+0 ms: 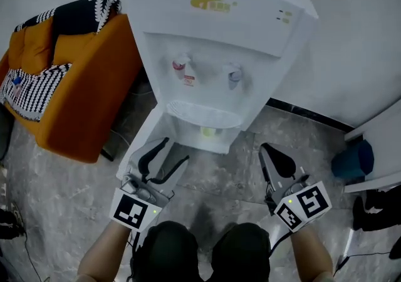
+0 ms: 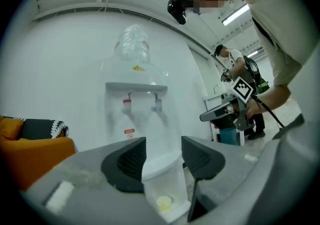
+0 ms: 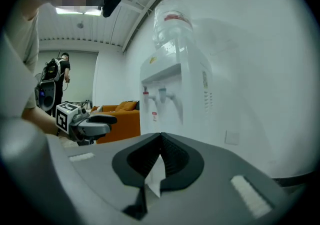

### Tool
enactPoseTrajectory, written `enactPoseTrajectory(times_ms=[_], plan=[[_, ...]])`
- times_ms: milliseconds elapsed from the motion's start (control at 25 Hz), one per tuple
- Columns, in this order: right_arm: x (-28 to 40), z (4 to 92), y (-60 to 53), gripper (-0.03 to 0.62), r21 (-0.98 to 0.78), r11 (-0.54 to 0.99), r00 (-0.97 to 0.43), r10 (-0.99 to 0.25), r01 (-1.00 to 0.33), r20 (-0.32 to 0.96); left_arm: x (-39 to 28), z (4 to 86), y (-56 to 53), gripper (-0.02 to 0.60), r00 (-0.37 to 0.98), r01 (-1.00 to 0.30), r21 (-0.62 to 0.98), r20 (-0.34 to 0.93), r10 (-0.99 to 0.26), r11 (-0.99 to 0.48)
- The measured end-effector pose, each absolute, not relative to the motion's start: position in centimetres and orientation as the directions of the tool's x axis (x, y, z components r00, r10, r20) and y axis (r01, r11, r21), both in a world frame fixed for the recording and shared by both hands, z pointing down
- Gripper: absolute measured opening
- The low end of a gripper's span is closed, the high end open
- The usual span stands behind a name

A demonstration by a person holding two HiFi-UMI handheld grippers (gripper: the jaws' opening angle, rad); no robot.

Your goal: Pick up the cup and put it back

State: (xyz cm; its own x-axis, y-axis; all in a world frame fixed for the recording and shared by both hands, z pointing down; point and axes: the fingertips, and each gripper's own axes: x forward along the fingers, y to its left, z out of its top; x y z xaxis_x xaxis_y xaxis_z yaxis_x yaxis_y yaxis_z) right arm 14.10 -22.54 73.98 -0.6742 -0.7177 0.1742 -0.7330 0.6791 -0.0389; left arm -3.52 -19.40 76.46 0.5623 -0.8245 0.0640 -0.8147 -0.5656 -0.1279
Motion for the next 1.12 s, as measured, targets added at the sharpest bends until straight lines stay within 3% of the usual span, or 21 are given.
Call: enactPoseTrajectory(times_ms=[440, 600, 1000, 1120], plan=[[14.8, 84.7, -24.5, 0.003, 0.011, 0.682, -0.675, -0.725, -0.731, 0.136, -2.0, 85.7, -21.4, 0.249, 0.607, -0.785, -0.144, 0.015, -0.795, -0.602], [14.8, 86.8, -25.3, 0.003, 0.024, 0.697, -0.687, -0.712, -0.717, 0.144, -1.9, 88.3, -22.7, 0.249, 0.592, -0.786, -0.202, 0.022, -0.805, -0.584], [14.5, 90.1, -28.3, 0.003, 0.051, 0.713, -0.707, -0.701, -0.700, 0.090, 0.4, 94.9, -28.4, 0.252, 0.601, -0.784, -0.157, 0.050, -0.797, -0.601], [14.0, 91.3, -28.9, 0.003, 0.087, 0.721, -0.716, -0.693, -0.687, 0.089, 1.1, 96.8, -30.7, 0.268, 0.622, -0.754, -0.224, 0.060, -0.781, -0.618]])
